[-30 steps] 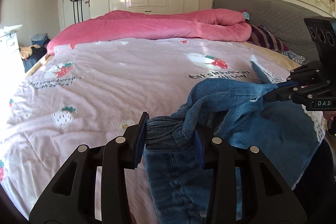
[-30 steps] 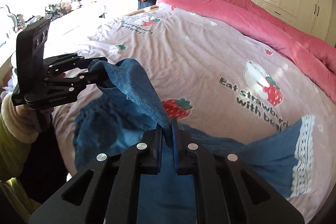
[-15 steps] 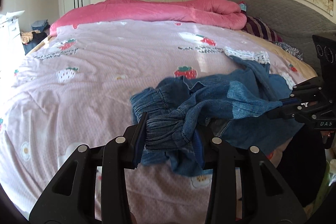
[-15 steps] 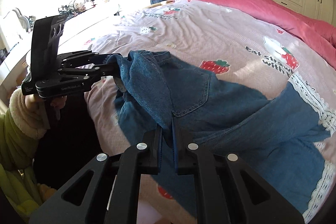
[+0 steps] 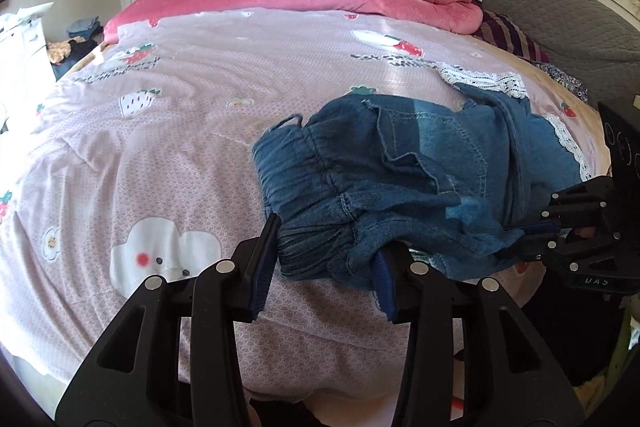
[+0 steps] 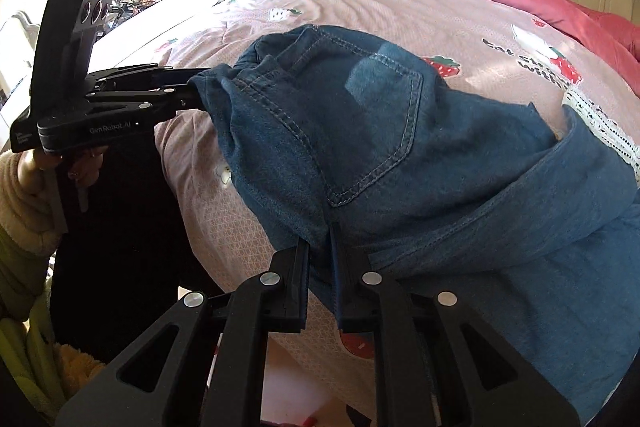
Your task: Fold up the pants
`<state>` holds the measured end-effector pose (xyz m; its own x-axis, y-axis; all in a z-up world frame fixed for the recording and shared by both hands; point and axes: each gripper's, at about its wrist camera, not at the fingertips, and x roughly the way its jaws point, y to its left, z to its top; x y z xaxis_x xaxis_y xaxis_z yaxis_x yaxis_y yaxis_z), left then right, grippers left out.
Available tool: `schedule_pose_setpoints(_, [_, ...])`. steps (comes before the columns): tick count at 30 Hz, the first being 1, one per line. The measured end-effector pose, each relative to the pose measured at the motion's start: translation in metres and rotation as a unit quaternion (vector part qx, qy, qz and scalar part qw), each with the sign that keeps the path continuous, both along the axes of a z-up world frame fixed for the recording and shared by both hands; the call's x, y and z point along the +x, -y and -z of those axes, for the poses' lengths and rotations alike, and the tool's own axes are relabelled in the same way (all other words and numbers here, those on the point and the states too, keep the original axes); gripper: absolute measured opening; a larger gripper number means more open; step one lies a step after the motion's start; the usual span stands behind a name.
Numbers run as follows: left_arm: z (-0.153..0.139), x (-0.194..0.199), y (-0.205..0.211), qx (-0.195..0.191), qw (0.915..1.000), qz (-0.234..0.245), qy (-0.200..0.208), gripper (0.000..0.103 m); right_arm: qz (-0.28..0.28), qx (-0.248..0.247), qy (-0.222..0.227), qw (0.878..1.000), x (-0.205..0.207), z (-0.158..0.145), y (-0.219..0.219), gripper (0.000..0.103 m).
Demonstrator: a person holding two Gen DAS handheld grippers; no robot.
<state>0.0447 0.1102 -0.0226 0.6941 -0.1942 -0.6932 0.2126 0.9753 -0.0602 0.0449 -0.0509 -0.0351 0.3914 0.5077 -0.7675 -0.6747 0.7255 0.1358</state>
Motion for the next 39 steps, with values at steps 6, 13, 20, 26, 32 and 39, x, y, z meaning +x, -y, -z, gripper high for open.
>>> schedule_pose_setpoints(6, [-0.003,-0.004,-0.007,0.001,0.9999,-0.015,-0.006,0.045,0.002,0.005,-0.002,1.0,-0.001,-0.002,0.002,0.012])
schedule_pose_setpoints(13, [-0.007,-0.014,-0.014,0.01,0.9998,-0.013,-0.014,0.052,0.006,0.012,-0.01,1.0,0.002,-0.002,0.003,0.013])
schedule_pose_setpoints(20, [-0.021,-0.038,-0.019,0.007,0.9997,-0.02,-0.012,0.052,0.002,0.021,-0.011,1.0,0.0,-0.002,0.004,0.02])
schedule_pose_setpoints(26, [-0.054,-0.035,-0.001,-0.016,0.9995,-0.008,0.025,0.052,-0.001,0.029,-0.014,0.999,-0.005,0.001,0.003,0.028])
schedule_pose_setpoints(32, [-0.04,0.0,0.048,-0.034,0.9983,0.047,-0.006,0.012,0.005,0.044,-0.024,0.999,-0.012,-0.005,0.017,0.029])
schedule_pose_setpoints(39, [0.007,0.014,0.077,0.018,0.9969,0.057,-0.052,0.004,0.052,0.075,0.017,0.996,-0.013,-0.04,0.052,0.029])
